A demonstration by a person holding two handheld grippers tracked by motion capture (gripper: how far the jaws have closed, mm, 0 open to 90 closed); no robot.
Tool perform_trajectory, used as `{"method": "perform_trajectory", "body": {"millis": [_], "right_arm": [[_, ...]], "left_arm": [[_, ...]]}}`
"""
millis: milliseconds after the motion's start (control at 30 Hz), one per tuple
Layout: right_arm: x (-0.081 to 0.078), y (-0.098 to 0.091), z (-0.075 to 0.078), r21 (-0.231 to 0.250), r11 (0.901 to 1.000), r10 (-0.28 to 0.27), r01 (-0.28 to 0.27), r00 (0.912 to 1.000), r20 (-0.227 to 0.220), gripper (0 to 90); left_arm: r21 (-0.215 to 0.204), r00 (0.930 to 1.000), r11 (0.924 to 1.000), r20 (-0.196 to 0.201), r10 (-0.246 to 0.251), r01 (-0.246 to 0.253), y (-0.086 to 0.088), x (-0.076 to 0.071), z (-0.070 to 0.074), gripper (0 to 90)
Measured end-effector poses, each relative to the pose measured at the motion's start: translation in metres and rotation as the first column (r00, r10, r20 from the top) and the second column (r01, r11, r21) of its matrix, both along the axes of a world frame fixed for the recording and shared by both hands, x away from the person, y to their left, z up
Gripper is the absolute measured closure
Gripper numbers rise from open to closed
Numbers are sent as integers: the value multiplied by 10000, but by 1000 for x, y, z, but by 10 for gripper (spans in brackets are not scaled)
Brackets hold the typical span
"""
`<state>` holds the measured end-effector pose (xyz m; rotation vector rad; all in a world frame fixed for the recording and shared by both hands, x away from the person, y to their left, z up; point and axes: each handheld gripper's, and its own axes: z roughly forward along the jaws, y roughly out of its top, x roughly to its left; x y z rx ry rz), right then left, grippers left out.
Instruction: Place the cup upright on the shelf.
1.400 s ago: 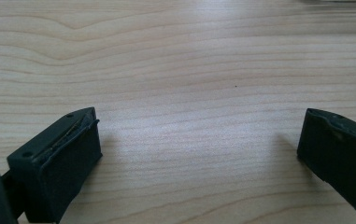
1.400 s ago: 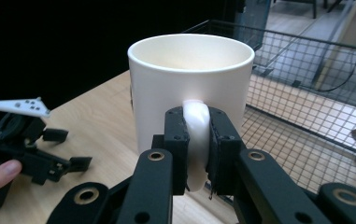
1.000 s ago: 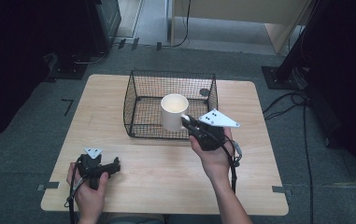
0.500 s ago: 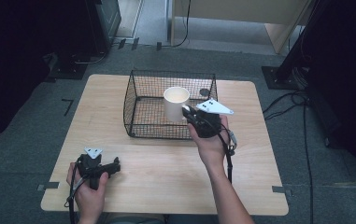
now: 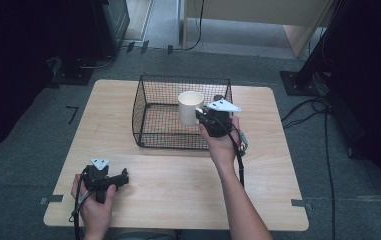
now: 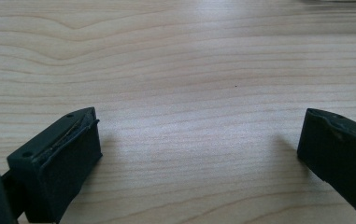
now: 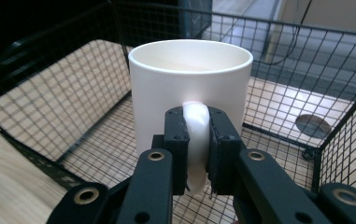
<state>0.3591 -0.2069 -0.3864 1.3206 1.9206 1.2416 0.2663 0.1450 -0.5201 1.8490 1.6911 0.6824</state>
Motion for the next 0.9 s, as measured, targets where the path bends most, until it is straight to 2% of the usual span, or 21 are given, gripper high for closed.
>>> {"method": "perform_trajectory", "body": {"millis": [267, 500, 633, 900], "right_arm": [[19, -2, -20, -218, 9996, -219, 205, 9975, -670, 808], [27, -1, -27, -315, 9994, -148, 112, 9932, -1157, 807], [34, 2, -31, -445, 9989, 57, -136, 9849, -1733, 807], [42, 1, -37, -543, 9984, 42, -173, 9725, -2329, 806]], "left_arm": [[-1, 10000, 10000, -10, -3, 3, 0, 0, 0, 0], [-5, 10000, 10000, 12, 11, -11, 0, 0, 0, 0], [-5, 10000, 10000, 12, 11, -11, 0, 0, 0, 0], [-3, 10000, 10000, -8, -2, 2, 0, 0, 0, 0]]}}
